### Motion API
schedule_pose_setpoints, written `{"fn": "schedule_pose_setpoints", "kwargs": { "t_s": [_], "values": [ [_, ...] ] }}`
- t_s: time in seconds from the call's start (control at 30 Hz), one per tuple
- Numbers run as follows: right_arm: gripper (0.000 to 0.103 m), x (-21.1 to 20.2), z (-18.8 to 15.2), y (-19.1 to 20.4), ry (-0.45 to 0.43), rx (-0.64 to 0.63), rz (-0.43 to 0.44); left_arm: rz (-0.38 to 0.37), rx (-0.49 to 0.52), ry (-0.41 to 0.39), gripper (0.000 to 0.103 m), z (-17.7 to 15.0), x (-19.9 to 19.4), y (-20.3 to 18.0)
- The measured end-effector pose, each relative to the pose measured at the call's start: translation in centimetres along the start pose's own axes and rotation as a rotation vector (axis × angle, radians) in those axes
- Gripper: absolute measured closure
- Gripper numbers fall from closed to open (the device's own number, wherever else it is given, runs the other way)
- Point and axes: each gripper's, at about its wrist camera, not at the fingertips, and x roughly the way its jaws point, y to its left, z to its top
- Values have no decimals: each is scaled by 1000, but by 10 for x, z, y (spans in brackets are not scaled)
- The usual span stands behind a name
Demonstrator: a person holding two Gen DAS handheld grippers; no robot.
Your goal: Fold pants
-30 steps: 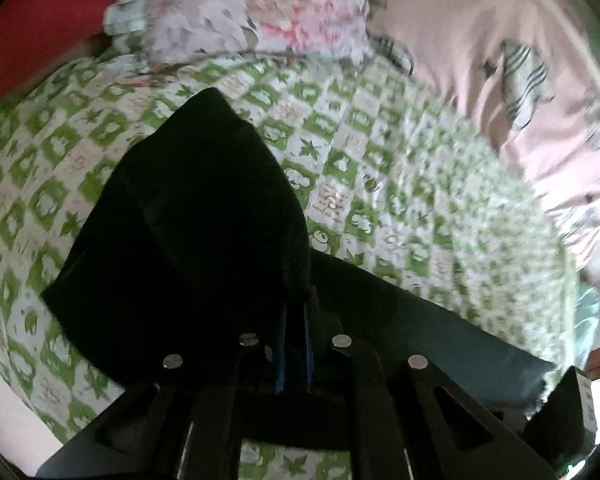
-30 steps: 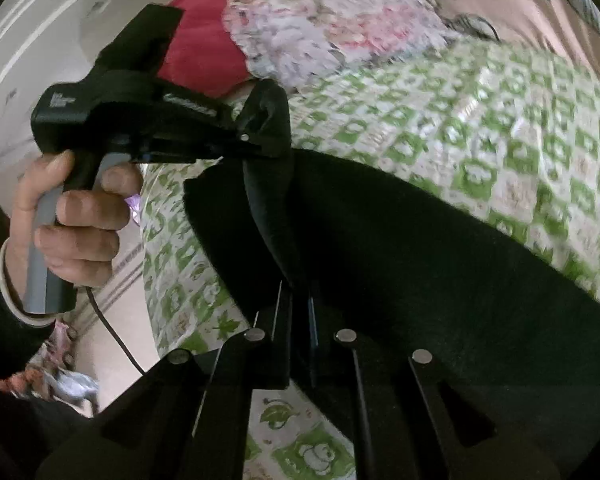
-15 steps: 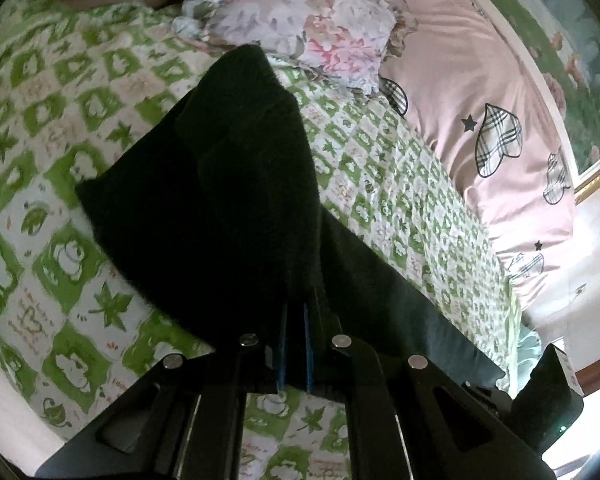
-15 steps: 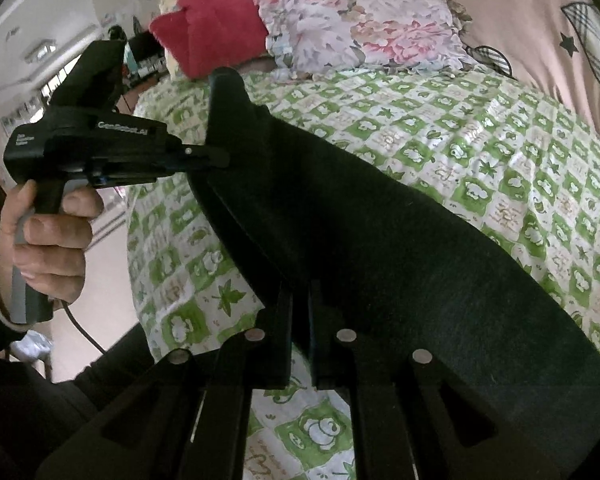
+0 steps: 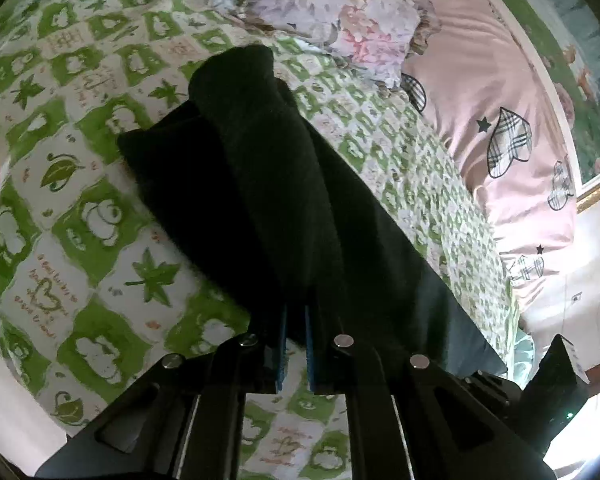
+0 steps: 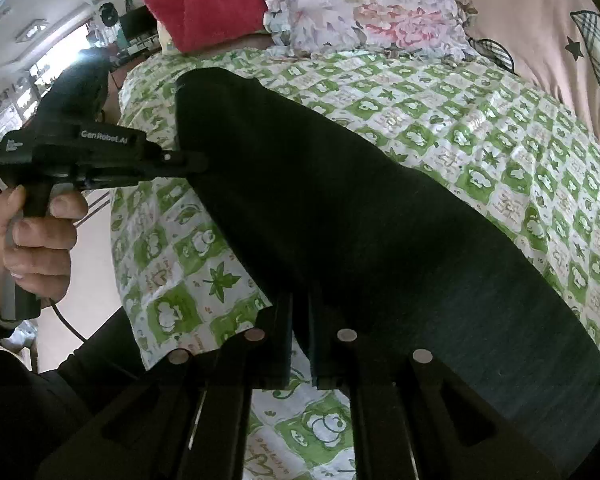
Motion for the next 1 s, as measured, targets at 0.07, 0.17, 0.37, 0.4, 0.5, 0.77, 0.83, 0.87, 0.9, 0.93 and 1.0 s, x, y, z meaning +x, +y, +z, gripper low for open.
{"fn": "schedule_pose_setpoints", "kwargs": {
  "t_s": [0.07, 0.17, 0.37, 0.4, 0.5, 0.77, 0.83, 0.87, 0.9, 0.93, 1.0],
  "values": [
    [91, 0, 1, 1, 3, 4, -1, 7, -1, -5, 94, 0, -2, 3],
    [88, 0, 2, 2, 6, 8, -1, 17, -6, -15, 93, 1, -9, 7],
    [85, -8, 3, 1, -17, 49, 56, 41, -9, -25, 74, 2, -23, 15],
    [85, -9, 3, 1, -22, 54, 61, 41, -11, -25, 72, 2, -26, 16],
    [74, -13, 7, -2, -38, 81, 77, 45, -13, -25, 62, 2, -30, 18],
    [64, -23, 17, -13, -96, 145, 123, 59, -69, -3, 38, 11, -33, 25],
    [64, -23, 20, -19, -109, 170, 132, 70, -84, 6, 35, 15, -32, 27],
    [64, -24, 22, -21, -114, 181, 135, 71, -91, 6, 35, 16, -32, 27],
    [64, -24, 24, -25, -120, 195, 137, 76, -95, 6, 35, 19, -32, 27],
    [64, -24, 26, -28, -125, 204, 134, 88, -96, 7, 35, 21, -31, 27],
    [65, -24, 32, -35, -136, 218, 114, 103, -102, 9, 35, 26, -30, 28]
  ]
}}
